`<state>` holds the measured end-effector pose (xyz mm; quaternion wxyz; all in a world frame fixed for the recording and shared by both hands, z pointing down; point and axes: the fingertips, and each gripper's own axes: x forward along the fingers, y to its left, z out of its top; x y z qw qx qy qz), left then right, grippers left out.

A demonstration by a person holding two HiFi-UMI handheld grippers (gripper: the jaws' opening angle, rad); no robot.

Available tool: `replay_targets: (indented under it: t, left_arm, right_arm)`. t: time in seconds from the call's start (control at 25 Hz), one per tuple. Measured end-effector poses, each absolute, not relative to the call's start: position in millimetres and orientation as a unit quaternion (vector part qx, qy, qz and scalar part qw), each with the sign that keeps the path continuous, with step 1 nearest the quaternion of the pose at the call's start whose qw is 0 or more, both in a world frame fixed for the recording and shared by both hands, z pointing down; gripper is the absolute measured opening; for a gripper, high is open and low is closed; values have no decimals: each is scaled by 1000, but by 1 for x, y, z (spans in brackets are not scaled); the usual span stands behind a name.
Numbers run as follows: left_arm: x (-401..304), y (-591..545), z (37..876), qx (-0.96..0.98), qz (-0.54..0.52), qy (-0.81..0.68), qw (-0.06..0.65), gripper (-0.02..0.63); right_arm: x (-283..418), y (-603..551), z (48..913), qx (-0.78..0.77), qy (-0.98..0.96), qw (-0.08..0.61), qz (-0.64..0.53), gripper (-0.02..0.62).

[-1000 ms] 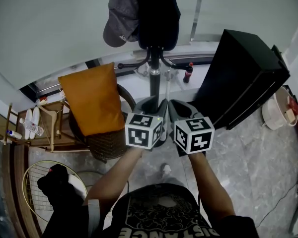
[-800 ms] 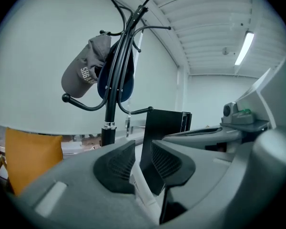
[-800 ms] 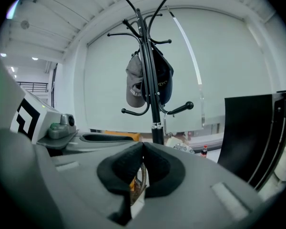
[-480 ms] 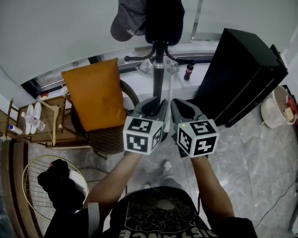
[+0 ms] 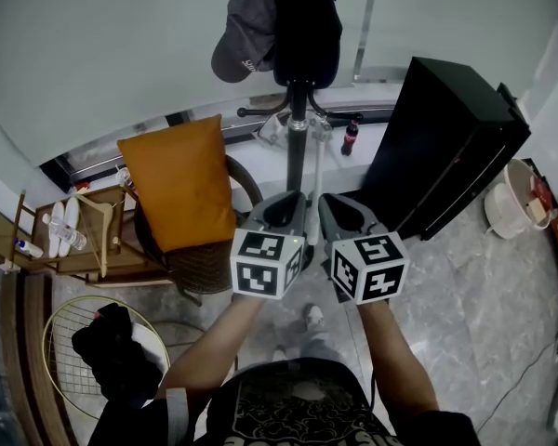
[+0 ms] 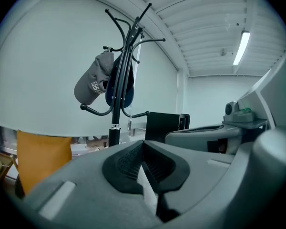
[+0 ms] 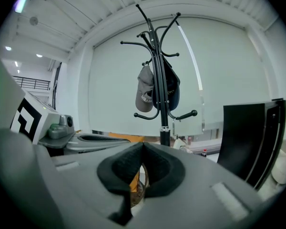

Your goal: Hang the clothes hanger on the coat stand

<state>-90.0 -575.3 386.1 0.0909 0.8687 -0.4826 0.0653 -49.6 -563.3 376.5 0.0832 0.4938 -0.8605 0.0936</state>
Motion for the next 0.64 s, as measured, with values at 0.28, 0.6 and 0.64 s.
replay_targets:
  t: [0.28, 0.6, 0.64]
  left_arm:
    - [-95, -564, 389, 872, 68, -477, 89, 6]
    - [-92, -557, 392, 877, 73, -467, 90, 6]
    - [-91, -556, 392, 877, 74, -466, 90, 6]
  right_arm:
    - [-56, -552, 379, 497, -859, 83, 90, 0]
    - [-55, -544, 379, 505, -855, 82, 91, 0]
    - [-55, -543, 379, 505, -854, 81, 91, 0]
